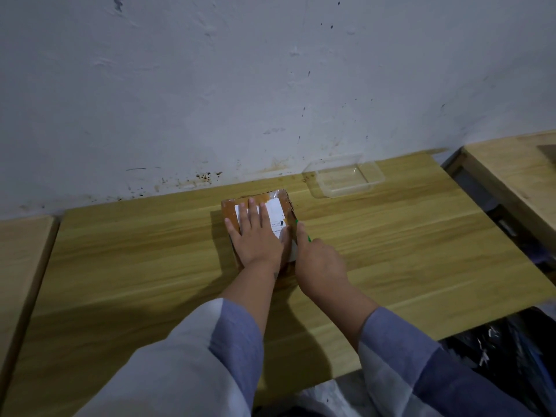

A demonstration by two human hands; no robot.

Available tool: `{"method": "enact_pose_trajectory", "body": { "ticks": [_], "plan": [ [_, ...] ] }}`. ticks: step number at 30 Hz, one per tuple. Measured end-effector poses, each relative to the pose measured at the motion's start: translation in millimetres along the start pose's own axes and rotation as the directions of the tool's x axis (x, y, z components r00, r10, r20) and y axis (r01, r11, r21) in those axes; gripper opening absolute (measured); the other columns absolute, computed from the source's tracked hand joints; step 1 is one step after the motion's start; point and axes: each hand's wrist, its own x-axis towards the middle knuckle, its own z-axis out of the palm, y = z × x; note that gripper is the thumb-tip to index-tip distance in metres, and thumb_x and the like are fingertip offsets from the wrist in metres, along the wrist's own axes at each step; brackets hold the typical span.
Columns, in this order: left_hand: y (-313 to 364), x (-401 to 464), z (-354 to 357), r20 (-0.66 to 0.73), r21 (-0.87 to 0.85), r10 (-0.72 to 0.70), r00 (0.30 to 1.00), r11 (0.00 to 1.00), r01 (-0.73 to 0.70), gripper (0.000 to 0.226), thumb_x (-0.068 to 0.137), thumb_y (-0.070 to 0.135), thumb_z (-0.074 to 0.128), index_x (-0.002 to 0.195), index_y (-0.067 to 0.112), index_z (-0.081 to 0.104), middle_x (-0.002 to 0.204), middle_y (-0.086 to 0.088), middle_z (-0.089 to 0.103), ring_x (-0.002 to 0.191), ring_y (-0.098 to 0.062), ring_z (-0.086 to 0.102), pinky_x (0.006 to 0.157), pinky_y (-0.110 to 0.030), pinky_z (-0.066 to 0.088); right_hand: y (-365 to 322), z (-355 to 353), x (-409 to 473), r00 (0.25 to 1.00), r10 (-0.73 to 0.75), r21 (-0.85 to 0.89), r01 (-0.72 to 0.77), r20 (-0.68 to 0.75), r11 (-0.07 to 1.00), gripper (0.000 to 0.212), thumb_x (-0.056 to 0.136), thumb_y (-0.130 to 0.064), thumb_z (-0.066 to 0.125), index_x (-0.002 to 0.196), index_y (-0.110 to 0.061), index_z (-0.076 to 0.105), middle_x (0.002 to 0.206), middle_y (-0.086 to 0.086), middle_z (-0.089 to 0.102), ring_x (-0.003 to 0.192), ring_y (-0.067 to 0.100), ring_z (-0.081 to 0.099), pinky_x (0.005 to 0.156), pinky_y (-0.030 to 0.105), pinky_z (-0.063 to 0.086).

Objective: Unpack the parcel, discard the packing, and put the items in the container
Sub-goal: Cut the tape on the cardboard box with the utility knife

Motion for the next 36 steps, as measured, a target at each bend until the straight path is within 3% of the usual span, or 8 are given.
{"method": "enact_pose_trajectory", "body": {
  "ticks": [7, 23, 33, 36],
  "plan": [
    [0.8, -1.7, -1.4, -0.017, -0.013, 0.012, 1.000, 1.000, -0.012, 0.077, 0.093, 0.063, 0.014, 0.153, 0.019, -0.004, 0.161, -0.003, -0.012, 0.147, -0.024, -0.018, 0.115, -0.057, -0.011, 11.7, -9.5, -9.2, 1.000, 0.008, 0.003, -0.008, -0.001, 1.000, 0.067, 0.094, -0.008, 0.036, 0.151, -0.022, 0.002, 0.114, 0.017, 0.060, 0.103, 0.032, 0.060, 0.070, 0.034, 0.038],
    [-2.0, -0.8, -2.5, -0.012, -0.033, 0.012, 1.000, 0.999, -0.012, 0.076, 0.093, 0.063, 0.013, 0.153, 0.019, -0.004, 0.161, -0.004, -0.014, 0.146, -0.024, -0.019, 0.114, -0.058, -0.012, 13.5, -2.6, -21.0, 1.000, 0.030, 0.035, -0.030, 0.004, 0.999, 0.073, 0.091, -0.003, 0.036, 0.151, -0.026, 0.001, 0.113, 0.017, 0.061, 0.101, 0.032, 0.061, 0.070, 0.035, 0.041],
    [-3.8, -1.7, -2.2, -0.009, -0.024, 0.027, 1.000, 0.999, -0.027, 0.077, 0.092, 0.064, 0.012, 0.153, 0.018, -0.003, 0.161, -0.005, -0.014, 0.146, -0.025, -0.019, 0.115, -0.058, -0.010, 17.4, 7.1, -23.2, 0.999, 0.055, 0.150, -0.054, 0.002, 0.987, 0.077, 0.088, 0.002, 0.037, 0.150, -0.027, 0.004, 0.107, 0.017, 0.064, 0.095, 0.032, 0.062, 0.067, 0.033, 0.040],
    [-4.0, -2.3, -2.5, -0.011, -0.018, 0.028, 1.000, 0.999, -0.028, 0.077, 0.092, 0.064, 0.011, 0.153, 0.018, -0.004, 0.161, -0.004, -0.014, 0.146, -0.025, -0.019, 0.115, -0.058, -0.011, 25.4, 12.3, -33.4, 0.999, 0.039, 0.190, -0.036, -0.016, 0.981, 0.080, 0.086, 0.002, 0.039, 0.150, -0.029, 0.003, 0.103, 0.015, 0.066, 0.085, 0.029, 0.061, 0.064, 0.032, 0.042]
  ]
}}
